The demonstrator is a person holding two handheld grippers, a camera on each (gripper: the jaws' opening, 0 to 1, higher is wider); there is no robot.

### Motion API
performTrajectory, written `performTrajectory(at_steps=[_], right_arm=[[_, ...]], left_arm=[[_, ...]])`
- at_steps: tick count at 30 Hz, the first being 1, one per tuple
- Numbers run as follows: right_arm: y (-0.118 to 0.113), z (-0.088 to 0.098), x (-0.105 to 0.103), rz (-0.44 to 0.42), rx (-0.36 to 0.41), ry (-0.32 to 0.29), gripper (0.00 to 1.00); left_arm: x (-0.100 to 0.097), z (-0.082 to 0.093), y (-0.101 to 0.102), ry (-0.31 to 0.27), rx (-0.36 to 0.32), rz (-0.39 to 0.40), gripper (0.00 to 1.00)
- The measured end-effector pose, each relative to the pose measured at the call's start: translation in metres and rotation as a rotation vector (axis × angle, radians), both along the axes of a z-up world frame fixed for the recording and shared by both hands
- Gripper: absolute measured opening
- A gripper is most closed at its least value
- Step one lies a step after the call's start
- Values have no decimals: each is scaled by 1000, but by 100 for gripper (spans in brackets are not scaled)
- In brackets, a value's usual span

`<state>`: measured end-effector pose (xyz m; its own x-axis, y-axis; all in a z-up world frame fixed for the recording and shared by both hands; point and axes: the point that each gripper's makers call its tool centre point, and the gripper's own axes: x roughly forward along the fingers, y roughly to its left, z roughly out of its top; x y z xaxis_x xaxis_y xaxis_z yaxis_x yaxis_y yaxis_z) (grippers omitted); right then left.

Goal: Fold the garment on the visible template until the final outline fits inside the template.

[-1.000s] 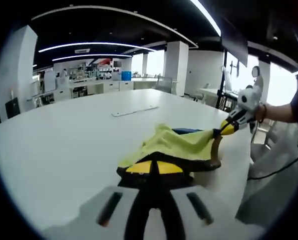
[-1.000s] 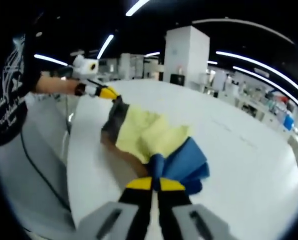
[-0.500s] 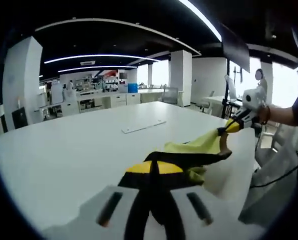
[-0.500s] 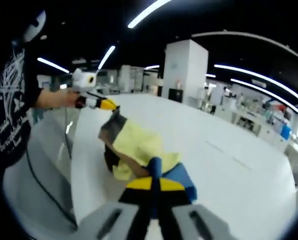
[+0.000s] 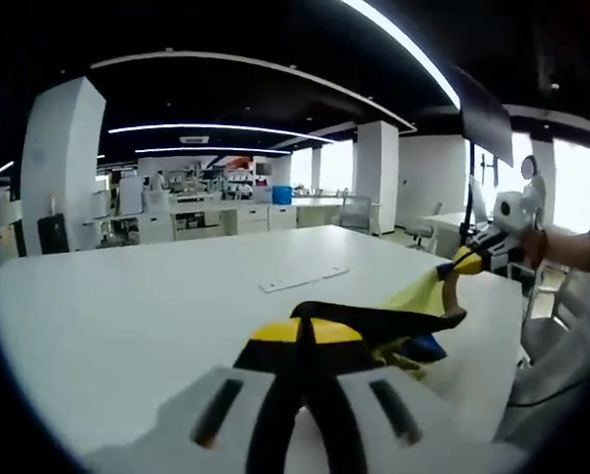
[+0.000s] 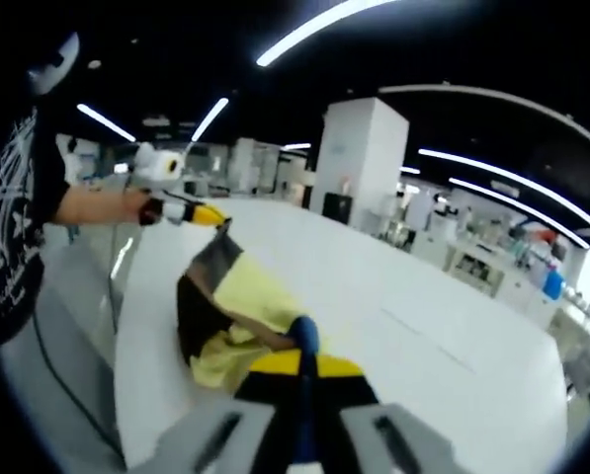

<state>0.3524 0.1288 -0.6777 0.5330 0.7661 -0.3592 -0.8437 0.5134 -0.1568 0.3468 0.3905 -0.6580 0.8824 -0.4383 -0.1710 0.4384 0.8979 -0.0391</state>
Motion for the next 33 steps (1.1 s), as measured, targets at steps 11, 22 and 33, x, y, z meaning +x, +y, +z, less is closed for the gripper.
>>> performTrajectory(at_steps=[11,22,33], right_arm=[[4,14,46,-101,83,-27,0],[13,0,100,-180,152,7,0],[14,-39,156,-300,207,97,0]], left_arm=[[37,5,7,-2,-93,94,0],[76,-18,15,39,-116,152,0],[118,-58,30,142,-258,205,0]])
